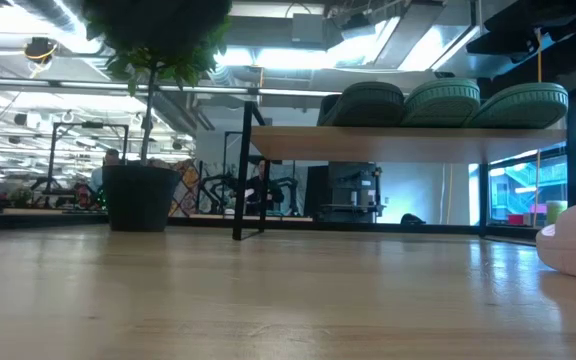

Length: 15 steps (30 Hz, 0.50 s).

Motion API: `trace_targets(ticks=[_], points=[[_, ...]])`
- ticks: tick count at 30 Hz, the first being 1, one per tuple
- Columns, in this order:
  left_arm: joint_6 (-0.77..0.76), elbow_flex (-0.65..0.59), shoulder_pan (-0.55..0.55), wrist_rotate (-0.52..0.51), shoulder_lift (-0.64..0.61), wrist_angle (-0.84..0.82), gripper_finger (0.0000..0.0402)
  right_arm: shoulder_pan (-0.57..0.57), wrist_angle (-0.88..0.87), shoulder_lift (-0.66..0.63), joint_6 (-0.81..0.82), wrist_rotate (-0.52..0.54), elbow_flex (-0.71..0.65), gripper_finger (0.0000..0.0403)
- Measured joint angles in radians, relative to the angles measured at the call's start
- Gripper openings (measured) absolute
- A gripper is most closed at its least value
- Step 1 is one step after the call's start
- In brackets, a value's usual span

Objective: Pick and place slides into the shelf
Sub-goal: Put the black slides on the shelf

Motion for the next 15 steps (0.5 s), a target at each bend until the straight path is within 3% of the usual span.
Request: trace_targets(ticks=[9,15], points=[[0.351,0.142,0.286,-0.156,0.053,0.008,0.0002,0.0,0.0,0.003,0.002,0.0,0.0,0.0271],[0.598,0.166,0.496,-0.18,0.053,0.172,0.0002,0.0,0.0,0.019,0.001,0.0,0.0,0.0271]])
